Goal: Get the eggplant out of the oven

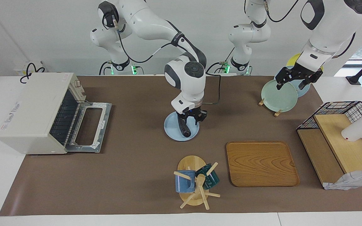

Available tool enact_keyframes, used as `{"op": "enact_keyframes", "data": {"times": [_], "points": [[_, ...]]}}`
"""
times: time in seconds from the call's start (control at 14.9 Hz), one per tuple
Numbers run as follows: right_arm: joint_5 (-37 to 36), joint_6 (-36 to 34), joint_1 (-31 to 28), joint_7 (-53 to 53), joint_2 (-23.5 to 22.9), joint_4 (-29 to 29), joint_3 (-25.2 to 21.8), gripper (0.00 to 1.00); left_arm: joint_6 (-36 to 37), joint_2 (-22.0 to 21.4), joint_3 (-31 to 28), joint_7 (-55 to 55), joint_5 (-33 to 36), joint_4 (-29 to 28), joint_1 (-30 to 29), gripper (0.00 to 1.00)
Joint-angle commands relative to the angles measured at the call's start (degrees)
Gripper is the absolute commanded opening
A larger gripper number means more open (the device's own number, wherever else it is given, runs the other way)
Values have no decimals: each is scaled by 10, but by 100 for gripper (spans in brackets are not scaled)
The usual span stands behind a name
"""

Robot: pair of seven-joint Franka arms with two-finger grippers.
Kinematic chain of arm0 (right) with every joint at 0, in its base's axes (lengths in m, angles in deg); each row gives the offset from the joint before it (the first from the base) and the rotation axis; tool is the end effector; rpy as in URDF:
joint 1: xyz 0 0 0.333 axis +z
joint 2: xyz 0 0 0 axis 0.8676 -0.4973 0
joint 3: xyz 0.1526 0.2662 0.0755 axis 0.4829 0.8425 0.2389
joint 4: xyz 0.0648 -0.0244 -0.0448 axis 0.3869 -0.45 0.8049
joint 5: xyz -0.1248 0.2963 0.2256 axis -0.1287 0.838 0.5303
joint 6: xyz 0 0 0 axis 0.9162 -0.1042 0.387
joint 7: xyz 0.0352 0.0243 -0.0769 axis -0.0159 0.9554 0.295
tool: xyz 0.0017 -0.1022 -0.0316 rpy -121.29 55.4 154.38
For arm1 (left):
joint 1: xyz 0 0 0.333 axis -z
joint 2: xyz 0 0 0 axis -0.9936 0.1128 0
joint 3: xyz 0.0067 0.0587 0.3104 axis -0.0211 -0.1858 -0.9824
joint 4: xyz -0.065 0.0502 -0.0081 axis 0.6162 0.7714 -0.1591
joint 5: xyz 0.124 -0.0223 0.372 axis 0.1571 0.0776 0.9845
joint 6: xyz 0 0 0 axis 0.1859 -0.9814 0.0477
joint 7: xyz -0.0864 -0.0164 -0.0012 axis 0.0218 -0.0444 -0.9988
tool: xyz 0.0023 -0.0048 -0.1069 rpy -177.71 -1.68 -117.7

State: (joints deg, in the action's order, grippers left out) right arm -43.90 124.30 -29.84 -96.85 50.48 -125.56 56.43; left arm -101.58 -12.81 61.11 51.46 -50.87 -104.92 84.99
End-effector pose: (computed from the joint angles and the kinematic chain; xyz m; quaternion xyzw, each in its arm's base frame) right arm 0.5836 0.3478 0.4044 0.9940 -0.1036 -0.0309 0.0143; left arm 0.5418 -0.0435 0.6048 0.9992 -0.0356 -0.0162 0.0109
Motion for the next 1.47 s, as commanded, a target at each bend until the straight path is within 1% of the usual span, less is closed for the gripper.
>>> {"op": "enact_keyframes", "data": {"times": [0.0, 0.07, 0.13, 0.27, 0.33, 0.4, 0.47, 0.54, 0.6, 0.67, 0.8, 0.87, 0.94, 1.07, 1.27, 1.41], "points": [[-5, -7, -73, 54, 71, -117, 7, 12, 12, -4, 5, 0, 8, 2, 2, 100], [-21, 0, -86, 72, 83, -151, 7, 6, 10, -5, 8, 0, 6, 2, 3, 100], [-55, 10, -98, 100, 99, -196, 7, 0, 11, -10, 10, 0, 3, 4, 5, 100], [-126, 52, -127, 128, 124, -276, 8, 0, 8, -17, 10, 0, 0, 0, 34, 100], [-139, 70, -143, 131, 133, -306, 8, 0, 1, -20, 9, -2, 0, -13, 61, 100], [-156, 78, -148, 136, 137, -325, 8, 0, -7, -33, 9, -15, 0, -30, 84, 100], [-186, 80, -153, 147, 139, -337, 8, 0, -33, -39, 10, -48, 0, -55, 108, 100], [-201, 83, -171, 161, 140, -345, 8, 0, -65, -52, 12, -106, -1, -81, 133, 100], [-203, 95, -185, 169, 143, -355, 8, 0, -92, -52, 13, -169, -2, -101, 169, 100], [-208, 114, -188, 170, 144, -372, 8, 0, -125, -41, 13, -231, -4, -113, 215, 100], [-225, 131, -200, 177, 149, -387, 8, 0, -192, -15, 13, -300, -5, -136, 272, 100], [-234, 130, -203, 187, 150, -387, 8, 0, -221, 12, 13, -326, -6, -137, 295, 100], [-235, 130, -208, 198, 150, -387, 7, 0, -263, 52, 13, -356, -22, -131, 317, 100], [-244, 131, -222, 217, 149, -387, 8, 0, -338, 107, 13, -391, -31, -130, 348, 100], [-272, 123, -231, 256, 150, -379, 7, 0, -400, 165, 13, -399, -32, -131, 376, 100], [-273, 108, -247, 298, 165, -364, 8, 0, -452, 211, 12, -399, -32, -130, 393, 100]]}}
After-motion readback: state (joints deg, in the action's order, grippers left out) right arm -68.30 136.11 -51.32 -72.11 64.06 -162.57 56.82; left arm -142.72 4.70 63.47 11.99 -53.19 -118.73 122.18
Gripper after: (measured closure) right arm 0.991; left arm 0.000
